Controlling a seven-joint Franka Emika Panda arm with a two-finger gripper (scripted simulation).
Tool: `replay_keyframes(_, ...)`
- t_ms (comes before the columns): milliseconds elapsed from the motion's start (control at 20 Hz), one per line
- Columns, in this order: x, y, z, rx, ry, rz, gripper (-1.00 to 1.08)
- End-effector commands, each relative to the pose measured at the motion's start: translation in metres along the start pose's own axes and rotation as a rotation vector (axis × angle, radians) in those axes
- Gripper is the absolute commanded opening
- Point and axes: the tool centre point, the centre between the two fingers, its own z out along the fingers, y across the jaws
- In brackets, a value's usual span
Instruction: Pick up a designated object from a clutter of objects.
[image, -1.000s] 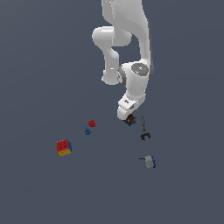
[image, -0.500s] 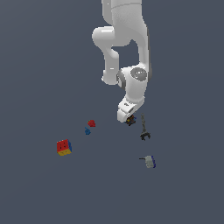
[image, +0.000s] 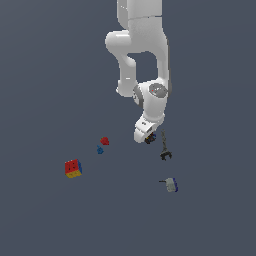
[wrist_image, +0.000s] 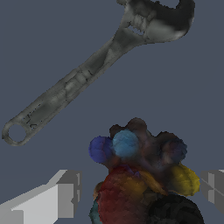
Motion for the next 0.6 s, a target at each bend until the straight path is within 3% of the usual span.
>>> replay_keyframes(0, -0.0032, -0.0012, 0.0046, 0.005, -0.008, 0.002, -1.00)
replay_keyframes(550, 0.0004, 0.0001, -0.0003, -0.002, 0.001, 0.000, -1.00)
